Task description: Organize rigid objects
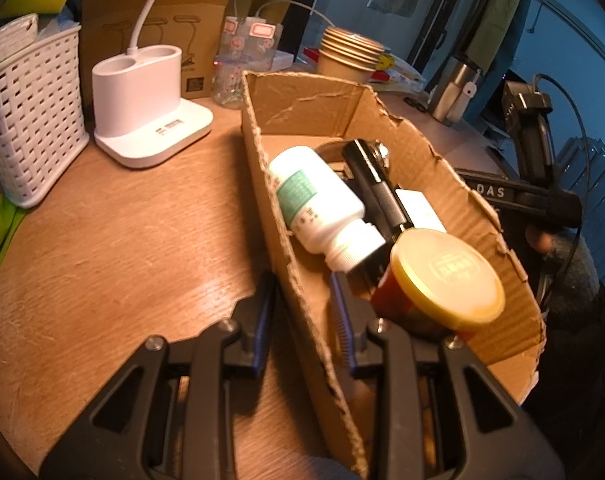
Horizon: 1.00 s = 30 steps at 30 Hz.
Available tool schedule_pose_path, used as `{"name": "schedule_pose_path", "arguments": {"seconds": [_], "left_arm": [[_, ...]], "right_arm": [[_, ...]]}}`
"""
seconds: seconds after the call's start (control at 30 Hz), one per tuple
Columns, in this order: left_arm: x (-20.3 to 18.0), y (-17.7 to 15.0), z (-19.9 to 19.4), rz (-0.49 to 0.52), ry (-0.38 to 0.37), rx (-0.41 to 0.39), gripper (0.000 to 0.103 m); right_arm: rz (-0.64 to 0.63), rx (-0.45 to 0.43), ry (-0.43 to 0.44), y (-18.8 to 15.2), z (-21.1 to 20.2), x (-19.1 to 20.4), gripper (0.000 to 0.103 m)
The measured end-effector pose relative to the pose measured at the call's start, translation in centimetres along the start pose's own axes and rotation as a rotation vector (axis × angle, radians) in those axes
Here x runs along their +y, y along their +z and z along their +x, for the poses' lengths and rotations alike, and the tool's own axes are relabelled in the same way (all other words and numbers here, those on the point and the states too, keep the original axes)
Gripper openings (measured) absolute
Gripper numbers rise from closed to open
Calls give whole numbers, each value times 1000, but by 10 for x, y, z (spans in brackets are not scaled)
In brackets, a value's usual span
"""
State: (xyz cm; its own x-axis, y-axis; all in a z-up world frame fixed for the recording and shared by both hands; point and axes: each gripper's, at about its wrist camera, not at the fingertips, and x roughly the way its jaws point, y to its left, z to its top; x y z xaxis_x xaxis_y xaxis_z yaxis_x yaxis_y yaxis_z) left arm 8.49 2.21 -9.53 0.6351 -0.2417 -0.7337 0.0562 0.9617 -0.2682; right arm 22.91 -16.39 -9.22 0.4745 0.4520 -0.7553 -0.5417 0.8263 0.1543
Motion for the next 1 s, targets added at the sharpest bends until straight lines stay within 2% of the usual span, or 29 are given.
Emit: {"name": "schedule_pose_path", "arguments": {"seconds": [0.07,0.2,0.27,0.47,0.7,1.0], "left_arm": [[0,0,0,0,-1,0,30],[0,0,0,-1,-1,1,30],[0,0,0,-1,-1,0,30],[0,0,0,-1,-1,0,30],[0,0,0,-1,-1,0,30],[0,0,0,-1,-1,-1,30]], "right_arm": [[-4,6,-17,-2,-1,-2,61],[-17,20,-121,-8,-1,-3,61],[-20,19,-114,-8,-1,-3,61],[-89,44,-173,0,10,5,63],[-90,36,-173,0,9,5,61],[-62,-64,-178,1,-23,9,60]]}}
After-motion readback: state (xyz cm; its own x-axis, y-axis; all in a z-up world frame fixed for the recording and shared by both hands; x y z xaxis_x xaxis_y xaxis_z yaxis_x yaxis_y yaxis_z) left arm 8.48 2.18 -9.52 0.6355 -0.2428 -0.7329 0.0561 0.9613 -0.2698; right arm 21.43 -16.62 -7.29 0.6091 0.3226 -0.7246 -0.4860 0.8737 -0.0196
